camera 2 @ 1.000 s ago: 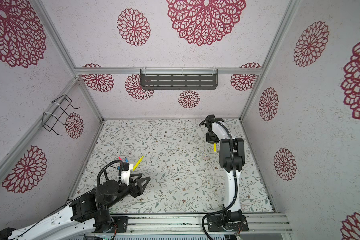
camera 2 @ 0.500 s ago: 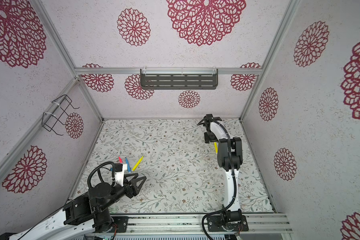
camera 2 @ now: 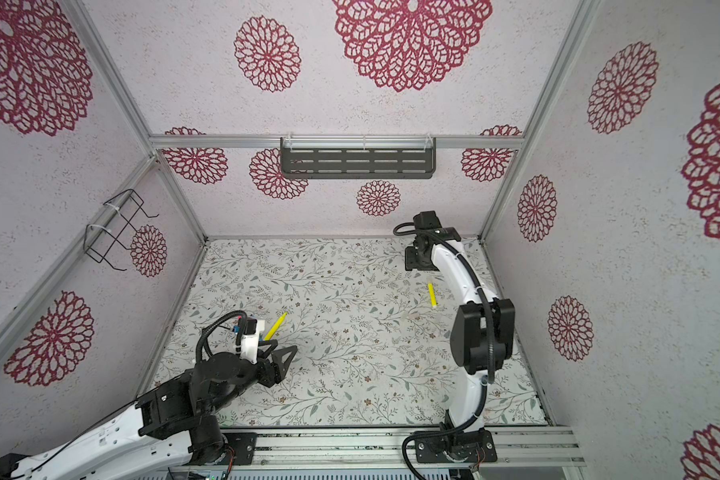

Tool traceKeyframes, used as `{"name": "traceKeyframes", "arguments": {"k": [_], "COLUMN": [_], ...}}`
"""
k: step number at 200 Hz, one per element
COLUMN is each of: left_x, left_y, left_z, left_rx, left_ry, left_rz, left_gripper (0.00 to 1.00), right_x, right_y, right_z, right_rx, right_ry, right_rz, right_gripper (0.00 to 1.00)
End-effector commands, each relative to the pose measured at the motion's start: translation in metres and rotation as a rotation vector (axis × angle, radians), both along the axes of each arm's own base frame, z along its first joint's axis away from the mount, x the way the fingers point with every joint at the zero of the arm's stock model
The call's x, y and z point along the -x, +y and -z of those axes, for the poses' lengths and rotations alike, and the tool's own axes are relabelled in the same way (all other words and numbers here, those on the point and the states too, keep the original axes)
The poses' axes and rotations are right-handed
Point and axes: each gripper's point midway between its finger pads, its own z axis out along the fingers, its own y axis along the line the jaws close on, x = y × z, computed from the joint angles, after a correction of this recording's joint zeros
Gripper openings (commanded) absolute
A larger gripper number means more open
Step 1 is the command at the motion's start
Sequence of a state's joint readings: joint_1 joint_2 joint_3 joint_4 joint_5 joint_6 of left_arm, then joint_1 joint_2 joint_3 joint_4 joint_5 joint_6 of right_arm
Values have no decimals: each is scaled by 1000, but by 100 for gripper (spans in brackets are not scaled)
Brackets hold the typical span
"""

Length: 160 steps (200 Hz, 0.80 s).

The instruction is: Insert the pens into the pen caps

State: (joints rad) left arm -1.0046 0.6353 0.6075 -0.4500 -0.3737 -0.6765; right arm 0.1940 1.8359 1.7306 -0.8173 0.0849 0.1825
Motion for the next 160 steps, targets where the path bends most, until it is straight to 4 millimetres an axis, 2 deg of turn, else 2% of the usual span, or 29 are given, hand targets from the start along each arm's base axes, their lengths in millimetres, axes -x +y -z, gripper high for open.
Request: {"name": "traceKeyframes", "arguments": {"k": [1,30,75,118,160], "left_x": [-15,-36,-61,-86,-109], "left_y": [12,29,53,77,83], "left_z": [19,41,49,83,103], "left_rx": [-79,-61,-41,-75,-77], "left_ry": [91,198,244,333,383], "left_rz": [-66,-148,-244,-332,-355], "left_gripper": [69,69,69,69,69], "right_x": [13,35,63,83,102], "right_y": [16,28,51,82,102], "right_z": [-2,3,22,17,5], "right_rx": [-116,-167,-164,-243,-335], "right_ry": [-32,-51,-8,-27,-64], "right_rz": [-9,-41,-116,-192,-246], "right_gripper": [64,64,63,63,62]}}
